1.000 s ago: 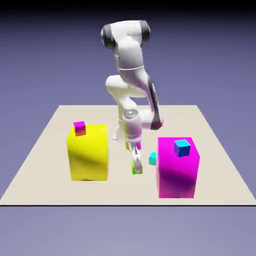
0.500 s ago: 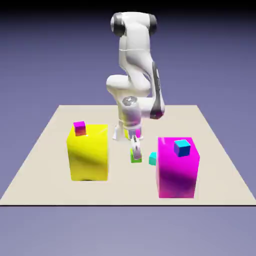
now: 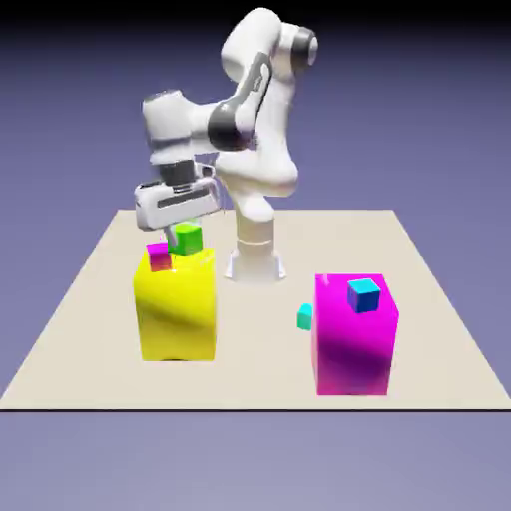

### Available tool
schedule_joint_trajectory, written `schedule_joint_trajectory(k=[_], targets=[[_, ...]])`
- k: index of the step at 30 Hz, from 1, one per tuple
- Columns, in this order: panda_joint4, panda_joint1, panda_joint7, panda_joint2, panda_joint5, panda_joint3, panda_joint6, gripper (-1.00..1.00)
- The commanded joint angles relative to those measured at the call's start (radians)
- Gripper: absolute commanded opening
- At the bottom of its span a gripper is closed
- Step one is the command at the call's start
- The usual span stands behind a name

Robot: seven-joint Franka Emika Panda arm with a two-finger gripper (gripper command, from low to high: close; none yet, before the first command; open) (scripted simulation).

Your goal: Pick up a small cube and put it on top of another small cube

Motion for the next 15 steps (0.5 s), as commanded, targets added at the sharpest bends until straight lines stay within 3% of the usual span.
schedule_joint_trajectory(k=[1, 6, 11, 12, 15], targets=[[0.015, -0.029, 0.043, -0.019, -0.02, -0.011, -0.04, -1.0], [0.009, -0.141, 0.18, -0.053, -0.1, 0.017, -0.132, -1.0], [-0.111, -0.129, 0.171, 0.027, -0.075, 0.047, 0.07, -1.0], [-0.111, -0.129, 0.171, 0.027, -0.075, 0.047, 0.07, 1.0], [-0.059, -0.134, 0.175, -0.008, -0.086, 0.034, -0.017, 1.0]])
